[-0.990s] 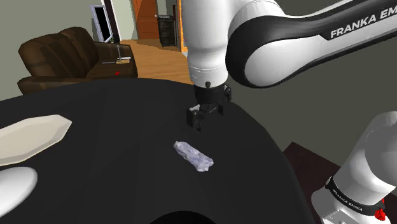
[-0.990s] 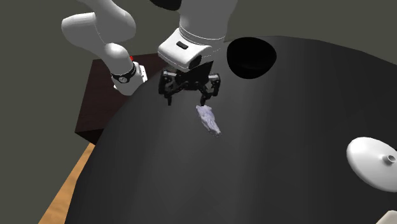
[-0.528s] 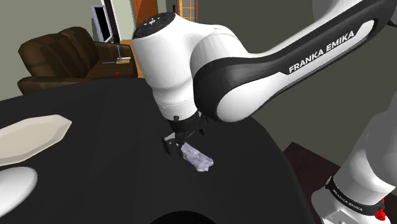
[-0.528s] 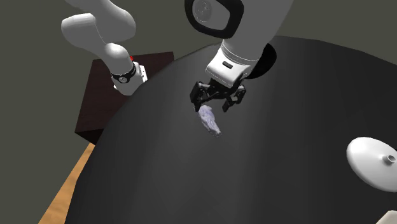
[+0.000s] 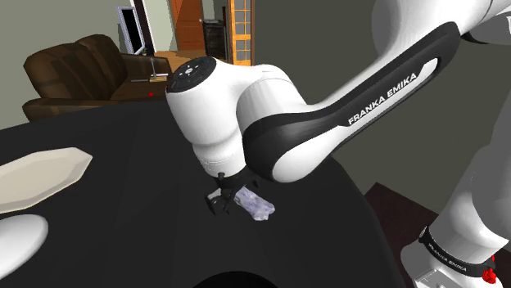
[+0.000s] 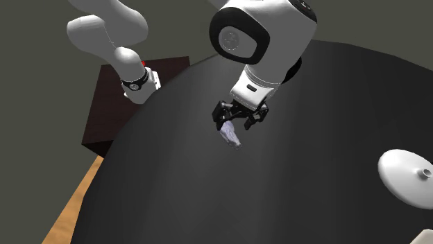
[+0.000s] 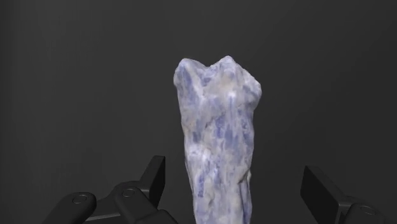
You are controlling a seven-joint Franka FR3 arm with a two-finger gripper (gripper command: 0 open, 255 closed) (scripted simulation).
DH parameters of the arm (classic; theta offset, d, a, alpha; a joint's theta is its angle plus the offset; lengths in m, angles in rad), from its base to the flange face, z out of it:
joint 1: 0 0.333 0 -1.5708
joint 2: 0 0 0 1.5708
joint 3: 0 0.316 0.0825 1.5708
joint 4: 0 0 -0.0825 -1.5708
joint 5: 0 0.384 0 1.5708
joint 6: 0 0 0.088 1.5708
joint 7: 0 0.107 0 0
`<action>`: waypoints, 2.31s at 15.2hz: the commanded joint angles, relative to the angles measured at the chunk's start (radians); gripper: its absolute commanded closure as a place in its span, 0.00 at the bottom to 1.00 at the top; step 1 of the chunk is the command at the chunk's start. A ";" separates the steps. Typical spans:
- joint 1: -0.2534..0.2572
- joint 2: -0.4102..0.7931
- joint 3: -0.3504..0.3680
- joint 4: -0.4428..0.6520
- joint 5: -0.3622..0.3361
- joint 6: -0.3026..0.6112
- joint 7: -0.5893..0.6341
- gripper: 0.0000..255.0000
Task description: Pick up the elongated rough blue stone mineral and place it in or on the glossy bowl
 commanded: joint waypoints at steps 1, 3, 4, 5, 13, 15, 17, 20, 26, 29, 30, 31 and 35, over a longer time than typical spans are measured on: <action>-0.002 0.005 -0.003 -0.018 -0.008 0.021 0.005 0.00; -0.002 0.005 -0.003 -0.018 -0.008 0.021 0.005 0.00; -0.002 0.005 -0.004 -0.018 -0.008 0.021 0.005 0.00; -0.002 0.005 -0.004 -0.018 -0.008 0.021 0.005 0.00; -0.002 0.005 -0.004 -0.018 -0.008 0.022 0.006 1.00; -0.003 0.005 -0.004 -0.019 -0.008 0.022 0.005 1.00; -0.002 0.005 -0.004 -0.020 -0.008 0.023 0.006 1.00; -0.005 -0.010 0.000 -0.006 0.006 0.001 -0.009 1.00; -0.012 -0.051 0.006 0.036 0.043 -0.062 -0.047 1.00; -0.014 -0.068 0.008 0.060 0.058 -0.095 -0.065 1.00; -0.015 -0.073 0.009 0.068 0.062 -0.106 -0.070 1.00; -0.016 -0.078 0.009 0.077 0.067 -0.117 -0.076 1.00; -0.017 -0.095 0.010 0.114 0.082 -0.163 -0.096 1.00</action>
